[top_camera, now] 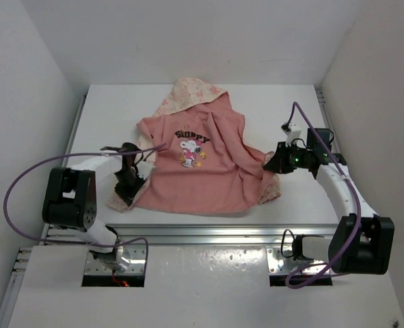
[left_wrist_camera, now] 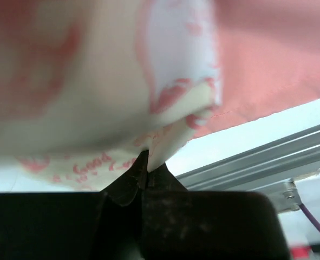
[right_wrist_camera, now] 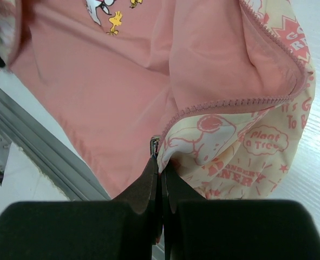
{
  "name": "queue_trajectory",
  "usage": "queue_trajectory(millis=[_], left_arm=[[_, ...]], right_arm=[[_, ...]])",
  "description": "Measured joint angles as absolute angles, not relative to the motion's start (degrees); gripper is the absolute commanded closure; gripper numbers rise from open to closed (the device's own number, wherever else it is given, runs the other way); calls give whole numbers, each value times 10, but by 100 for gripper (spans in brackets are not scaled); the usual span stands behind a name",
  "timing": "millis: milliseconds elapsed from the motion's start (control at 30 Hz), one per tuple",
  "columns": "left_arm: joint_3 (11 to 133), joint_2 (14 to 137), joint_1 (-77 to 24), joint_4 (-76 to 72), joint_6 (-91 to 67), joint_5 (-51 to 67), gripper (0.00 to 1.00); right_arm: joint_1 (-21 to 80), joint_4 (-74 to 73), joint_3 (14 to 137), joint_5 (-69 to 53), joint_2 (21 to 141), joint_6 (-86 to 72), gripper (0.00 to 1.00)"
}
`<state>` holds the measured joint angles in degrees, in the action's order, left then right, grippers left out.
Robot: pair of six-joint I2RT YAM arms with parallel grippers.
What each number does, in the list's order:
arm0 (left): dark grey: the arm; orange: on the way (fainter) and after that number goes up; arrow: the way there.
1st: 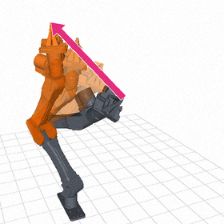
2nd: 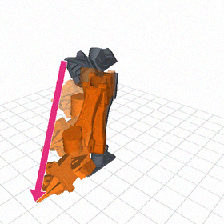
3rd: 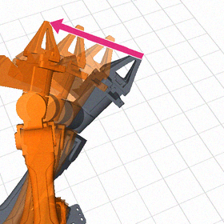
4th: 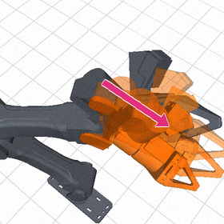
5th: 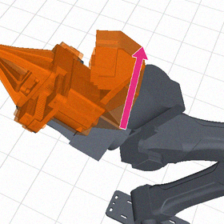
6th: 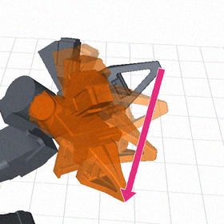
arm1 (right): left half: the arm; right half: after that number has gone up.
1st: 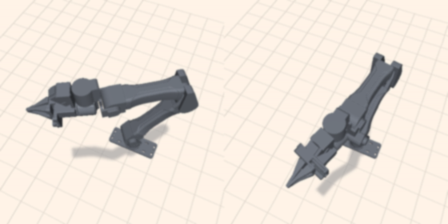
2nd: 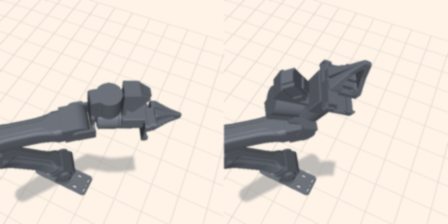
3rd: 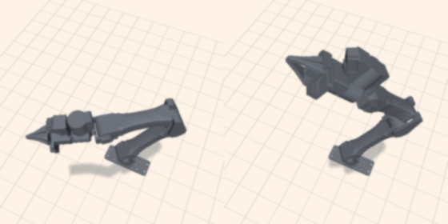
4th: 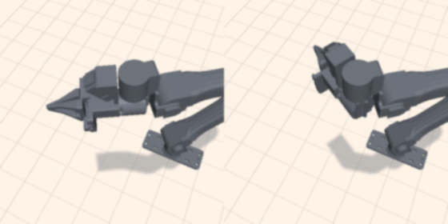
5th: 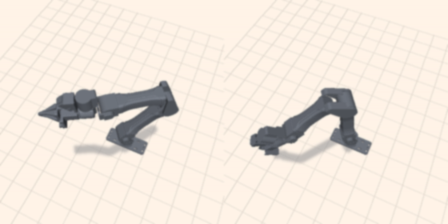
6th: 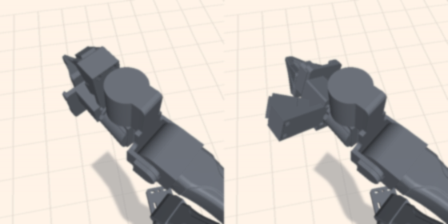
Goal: Zip up the jacket
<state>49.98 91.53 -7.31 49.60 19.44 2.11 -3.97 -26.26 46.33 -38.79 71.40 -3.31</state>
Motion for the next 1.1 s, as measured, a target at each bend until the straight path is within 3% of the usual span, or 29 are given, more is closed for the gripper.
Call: queue_trajectory(millis=[333, 667, 1100], left_arm=[[617, 818, 146, 541, 303, 148, 100], [762, 956, 289, 706, 451, 306, 100], [804, 973, 337, 780, 472, 396, 100]], right_arm=[[-44, -263, 463, -389, 705, -21, 100], [-77, -288, 463, -393, 689, 3, 100], [-175, -361, 463, -445, 647, 30, 100]])
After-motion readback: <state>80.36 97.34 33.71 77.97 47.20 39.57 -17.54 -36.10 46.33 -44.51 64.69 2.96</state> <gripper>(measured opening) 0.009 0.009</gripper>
